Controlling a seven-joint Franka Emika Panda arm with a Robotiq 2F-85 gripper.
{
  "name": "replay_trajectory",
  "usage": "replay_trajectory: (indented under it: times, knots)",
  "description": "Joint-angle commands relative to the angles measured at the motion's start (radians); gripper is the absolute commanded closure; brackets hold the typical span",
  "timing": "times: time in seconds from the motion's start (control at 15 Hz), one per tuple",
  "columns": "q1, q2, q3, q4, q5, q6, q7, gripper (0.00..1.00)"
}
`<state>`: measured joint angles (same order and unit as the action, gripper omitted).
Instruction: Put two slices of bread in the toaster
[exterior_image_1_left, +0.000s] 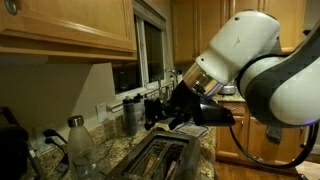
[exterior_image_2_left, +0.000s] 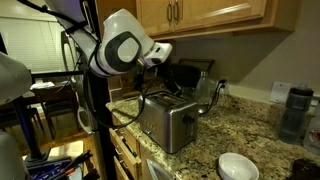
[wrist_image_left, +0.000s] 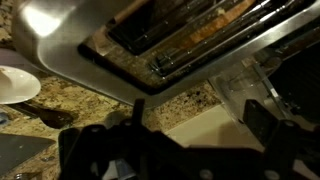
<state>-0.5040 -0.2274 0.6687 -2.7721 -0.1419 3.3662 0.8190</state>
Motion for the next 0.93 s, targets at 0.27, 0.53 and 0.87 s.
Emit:
replay_trajectory:
  times: [0.27, 0.53, 0.87]
  knots:
    - [0.08, -0.021, -0.093, 0.052, -0.004, -0.195, -0.025, 0.0]
    - [0.16, -0.032, -0.153, 0.092, 0.026, -0.297, -0.059, 0.0]
    - [0.211, -0.008, -0.189, 0.122, 0.06, -0.333, -0.095, 0.0]
